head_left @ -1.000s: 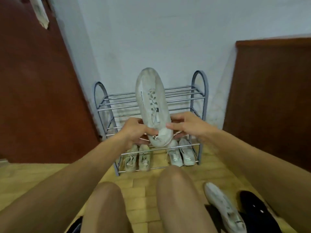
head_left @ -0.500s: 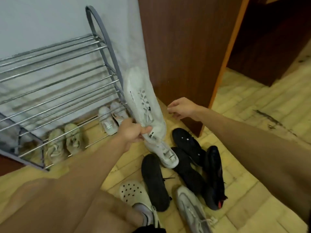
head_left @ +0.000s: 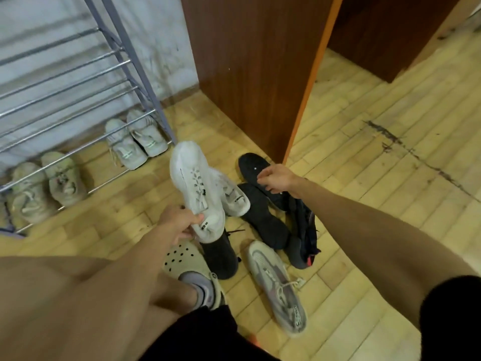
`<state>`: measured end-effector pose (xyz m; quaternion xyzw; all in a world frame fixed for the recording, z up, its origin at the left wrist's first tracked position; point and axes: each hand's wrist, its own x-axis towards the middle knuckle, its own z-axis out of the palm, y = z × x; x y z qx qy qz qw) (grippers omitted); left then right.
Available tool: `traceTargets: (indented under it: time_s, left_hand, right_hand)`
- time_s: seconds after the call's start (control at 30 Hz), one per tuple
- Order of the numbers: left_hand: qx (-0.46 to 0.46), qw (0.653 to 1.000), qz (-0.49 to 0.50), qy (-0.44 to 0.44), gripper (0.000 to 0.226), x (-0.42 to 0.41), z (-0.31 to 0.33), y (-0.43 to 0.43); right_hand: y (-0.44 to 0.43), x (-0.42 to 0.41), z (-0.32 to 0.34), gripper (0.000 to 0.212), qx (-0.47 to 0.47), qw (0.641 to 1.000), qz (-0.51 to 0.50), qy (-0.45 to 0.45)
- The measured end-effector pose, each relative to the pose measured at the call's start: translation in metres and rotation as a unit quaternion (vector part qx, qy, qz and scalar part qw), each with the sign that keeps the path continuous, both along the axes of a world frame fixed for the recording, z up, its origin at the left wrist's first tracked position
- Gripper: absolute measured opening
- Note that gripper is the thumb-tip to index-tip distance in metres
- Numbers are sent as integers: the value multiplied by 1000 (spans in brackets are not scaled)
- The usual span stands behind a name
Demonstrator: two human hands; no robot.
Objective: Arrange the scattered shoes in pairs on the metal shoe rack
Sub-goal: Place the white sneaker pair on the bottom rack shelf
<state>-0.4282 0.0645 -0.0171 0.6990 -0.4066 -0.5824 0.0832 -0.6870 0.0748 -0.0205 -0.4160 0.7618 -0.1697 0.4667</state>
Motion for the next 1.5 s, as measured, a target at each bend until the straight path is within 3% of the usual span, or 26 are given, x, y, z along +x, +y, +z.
traceTargets:
  time_s: [0.3,0.5,0.7,0.83,0.97,1.0,1.13,1.27,1.4,1.5]
  left_hand:
    - [34,998,47,-20,37,9,-22,6]
    - [26,997,56,-35,29,14,-29,-4]
    - [45,990,134,20,38,8,-37,-14]
    - [47,989,137,3,37,12,-46,-14]
    - [31,992,121,-34,31,19,-44,-15]
    - [27,992,121,-38,31,19,-42,-15]
    - [20,990,137,-39,31,16,-32,-13]
    - [12,984,173,-37,30,7,-22,-8]
    - [-7,976,217,-14,27,-8,-15,-3]
    - [-34,969,243,-8,27,-16,-8,1]
  right_hand:
    - [-20,54,-58,52,85,987,91,97]
    - [-63,78,-92,89,162,981,28,98]
    - [-72,101,-110,92,217,944,72,239]
    - [-77,95,-115,83,207,954,51,212]
    - [-72,94,-115,93,212,962,30,168]
    - [-71,95,-111,88,215,967,18,137]
    - [-62,90,-98,34,254,967,-9,-3]
    - [-55,79,-73,24,260,955,-75,-121]
    - [-57,72,-44,7,215,963,-82,-140]
    - [-63,71,-31,21,165,978,-65,-108]
